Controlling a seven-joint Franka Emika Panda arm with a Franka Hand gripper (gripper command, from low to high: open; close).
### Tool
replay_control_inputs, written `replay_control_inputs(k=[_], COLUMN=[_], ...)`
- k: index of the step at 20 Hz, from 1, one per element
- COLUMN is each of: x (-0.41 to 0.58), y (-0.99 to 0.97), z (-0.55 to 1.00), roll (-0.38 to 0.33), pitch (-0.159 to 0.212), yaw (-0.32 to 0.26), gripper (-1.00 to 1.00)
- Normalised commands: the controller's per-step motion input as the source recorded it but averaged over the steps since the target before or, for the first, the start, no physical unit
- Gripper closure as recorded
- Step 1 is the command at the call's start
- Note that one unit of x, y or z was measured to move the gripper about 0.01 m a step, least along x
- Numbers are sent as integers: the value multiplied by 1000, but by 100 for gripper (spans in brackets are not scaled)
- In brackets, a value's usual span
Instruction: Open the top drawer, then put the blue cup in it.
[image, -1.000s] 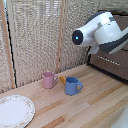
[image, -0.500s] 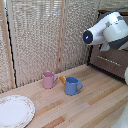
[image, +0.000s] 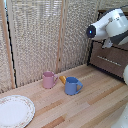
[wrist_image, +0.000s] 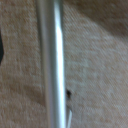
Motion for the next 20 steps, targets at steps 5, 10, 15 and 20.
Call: replay_control_inputs(k=[5,10,15,20], x=[102,0,3,-167], y=[-375,-10,172,287], z=[-11,-14,0,-96], roll=[0,-3,1,148], pitch=[108,10,0,5], yaw=[-39,6,49,171], gripper=[100,100,100,100])
